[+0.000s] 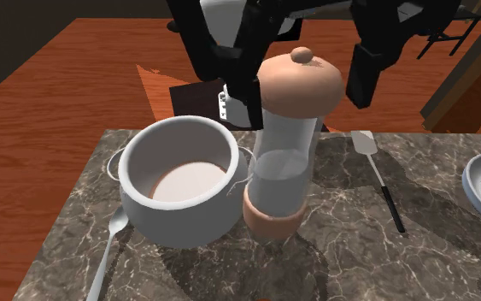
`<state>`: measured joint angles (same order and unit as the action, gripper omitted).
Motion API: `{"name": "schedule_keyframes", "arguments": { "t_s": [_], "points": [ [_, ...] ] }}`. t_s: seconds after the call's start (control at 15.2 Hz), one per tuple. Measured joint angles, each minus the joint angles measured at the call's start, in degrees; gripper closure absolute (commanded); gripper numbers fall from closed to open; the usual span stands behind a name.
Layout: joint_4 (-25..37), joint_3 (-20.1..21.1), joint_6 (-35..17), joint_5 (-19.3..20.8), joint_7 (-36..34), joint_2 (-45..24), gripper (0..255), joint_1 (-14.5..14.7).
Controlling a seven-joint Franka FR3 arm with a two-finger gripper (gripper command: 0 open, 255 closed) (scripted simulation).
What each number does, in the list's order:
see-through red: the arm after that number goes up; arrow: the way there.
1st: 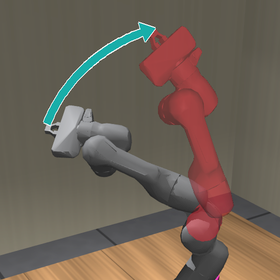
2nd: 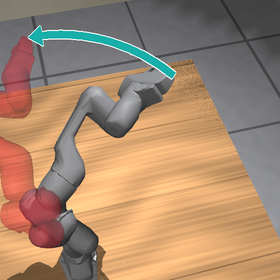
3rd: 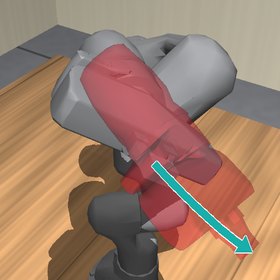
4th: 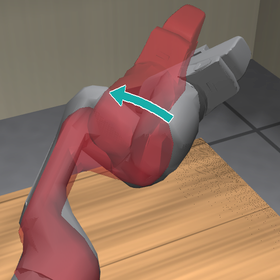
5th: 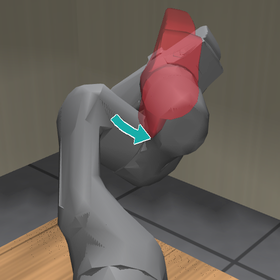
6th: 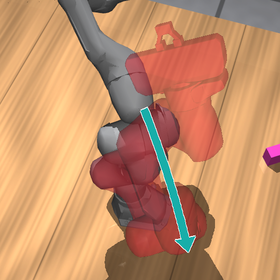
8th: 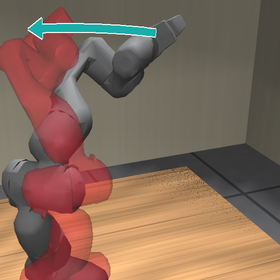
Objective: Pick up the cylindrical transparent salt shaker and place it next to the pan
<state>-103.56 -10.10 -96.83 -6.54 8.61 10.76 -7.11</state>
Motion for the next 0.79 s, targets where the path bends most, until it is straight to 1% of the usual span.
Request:
{"name": "schedule_keyframes", "arguments": {
  "t_s": [0.4,0.53,0.79],
  "points": [
    [5.66,-0.05,4.54,-0.14,-0.49,-1.11,255,0.06],
    [4.1,0.92,4.22,0.03,-2.01,0.35,255,0.63],
    [-0.45,4.26,1.99,0.06,-7.02,3.31,255,2.54]
  ]
}}
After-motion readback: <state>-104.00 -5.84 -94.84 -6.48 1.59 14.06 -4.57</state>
